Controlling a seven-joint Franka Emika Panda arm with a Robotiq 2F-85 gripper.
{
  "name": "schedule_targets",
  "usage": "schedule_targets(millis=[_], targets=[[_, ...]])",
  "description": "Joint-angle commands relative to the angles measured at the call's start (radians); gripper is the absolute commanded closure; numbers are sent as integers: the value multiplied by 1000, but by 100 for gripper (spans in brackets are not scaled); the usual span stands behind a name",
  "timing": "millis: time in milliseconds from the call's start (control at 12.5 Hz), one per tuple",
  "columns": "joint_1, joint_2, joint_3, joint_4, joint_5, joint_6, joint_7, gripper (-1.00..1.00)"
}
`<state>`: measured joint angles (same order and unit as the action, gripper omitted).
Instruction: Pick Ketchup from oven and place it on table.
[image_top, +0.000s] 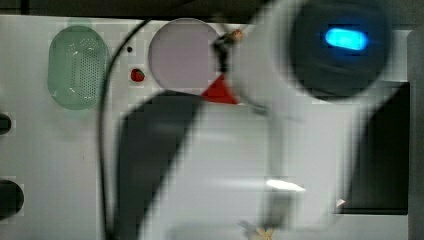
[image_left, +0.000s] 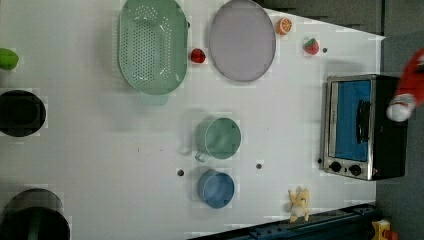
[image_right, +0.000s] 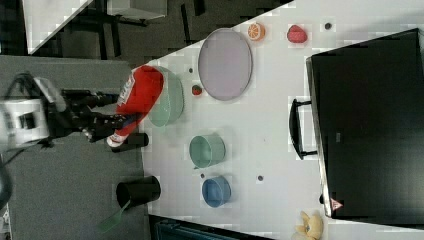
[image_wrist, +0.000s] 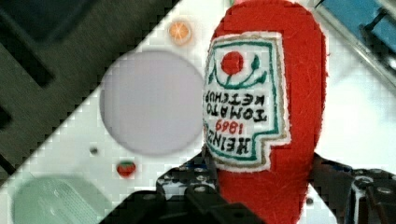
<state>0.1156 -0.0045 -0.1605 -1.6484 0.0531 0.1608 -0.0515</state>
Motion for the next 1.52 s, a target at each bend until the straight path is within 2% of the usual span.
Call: schedule_targets(millis=[80,240,480,640,880,1040,1120,1360,1520], targets=[[3,49,42,-137,-13,-7,131,-29],[4,50,65,-265,-20,69,218,-29],[3,79,58,-470,-20,309,232,-29],[2,137,54,-567,-20,463,232,-29],[2,253,53,-616,-20,650,232,-29],[2,312,51,-620,-20,707,231,-29],[2,334,49,-624,-20,721,232,-35],[3,357,42,-624,-20,778,231,-97],[5,311,42,-618,-20,779,235,-100]])
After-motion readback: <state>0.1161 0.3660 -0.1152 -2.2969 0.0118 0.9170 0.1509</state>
